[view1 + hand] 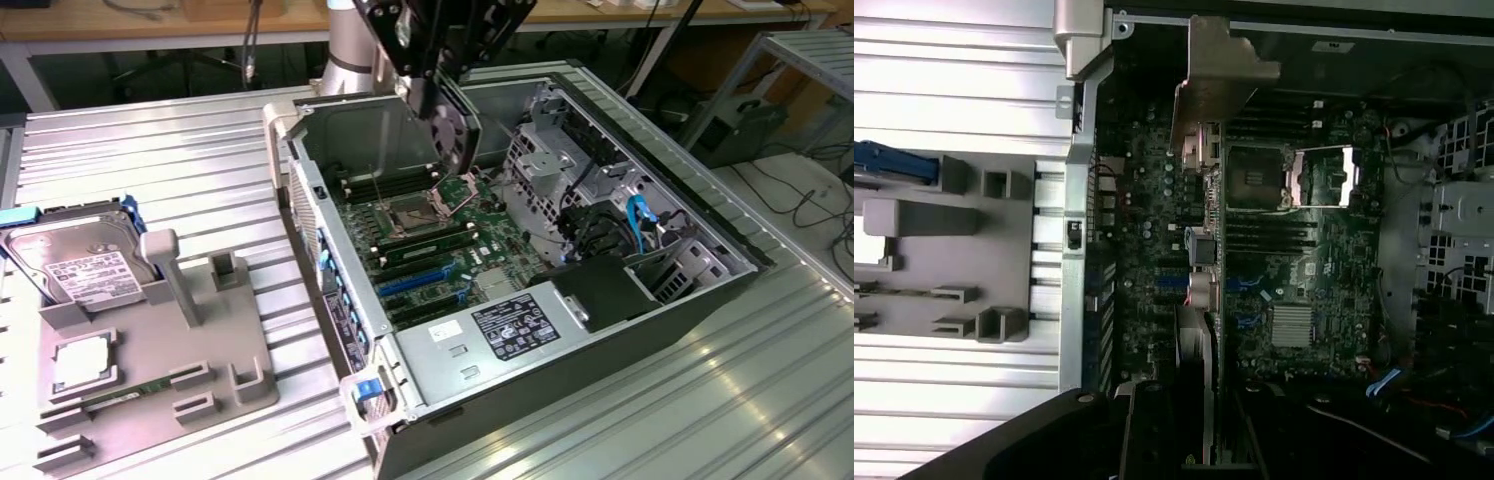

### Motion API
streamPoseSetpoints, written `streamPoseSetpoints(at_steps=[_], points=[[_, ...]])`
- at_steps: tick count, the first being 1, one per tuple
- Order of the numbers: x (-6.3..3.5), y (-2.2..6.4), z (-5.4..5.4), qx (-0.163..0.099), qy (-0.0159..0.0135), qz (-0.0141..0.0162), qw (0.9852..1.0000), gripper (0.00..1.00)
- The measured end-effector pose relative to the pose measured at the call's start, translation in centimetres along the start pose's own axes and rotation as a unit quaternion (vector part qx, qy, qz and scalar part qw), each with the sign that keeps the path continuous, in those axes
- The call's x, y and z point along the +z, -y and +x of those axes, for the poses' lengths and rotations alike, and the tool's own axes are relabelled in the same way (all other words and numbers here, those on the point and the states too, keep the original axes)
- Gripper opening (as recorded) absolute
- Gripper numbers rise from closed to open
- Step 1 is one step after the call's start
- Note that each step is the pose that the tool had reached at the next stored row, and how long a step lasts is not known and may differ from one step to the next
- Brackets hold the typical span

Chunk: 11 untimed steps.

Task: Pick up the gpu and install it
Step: 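Pick up the gpu and move the gpu toward the slot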

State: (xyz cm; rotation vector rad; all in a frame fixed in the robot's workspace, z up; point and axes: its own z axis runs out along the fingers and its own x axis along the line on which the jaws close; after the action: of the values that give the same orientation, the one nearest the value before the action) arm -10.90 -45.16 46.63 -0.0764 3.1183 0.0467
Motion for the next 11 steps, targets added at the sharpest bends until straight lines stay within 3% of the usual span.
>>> streamPoseSetpoints(at_steps=[11], points=[[1.94,0.24,-4.8,0.002,0.0001,0.0001,1.0,0.27]])
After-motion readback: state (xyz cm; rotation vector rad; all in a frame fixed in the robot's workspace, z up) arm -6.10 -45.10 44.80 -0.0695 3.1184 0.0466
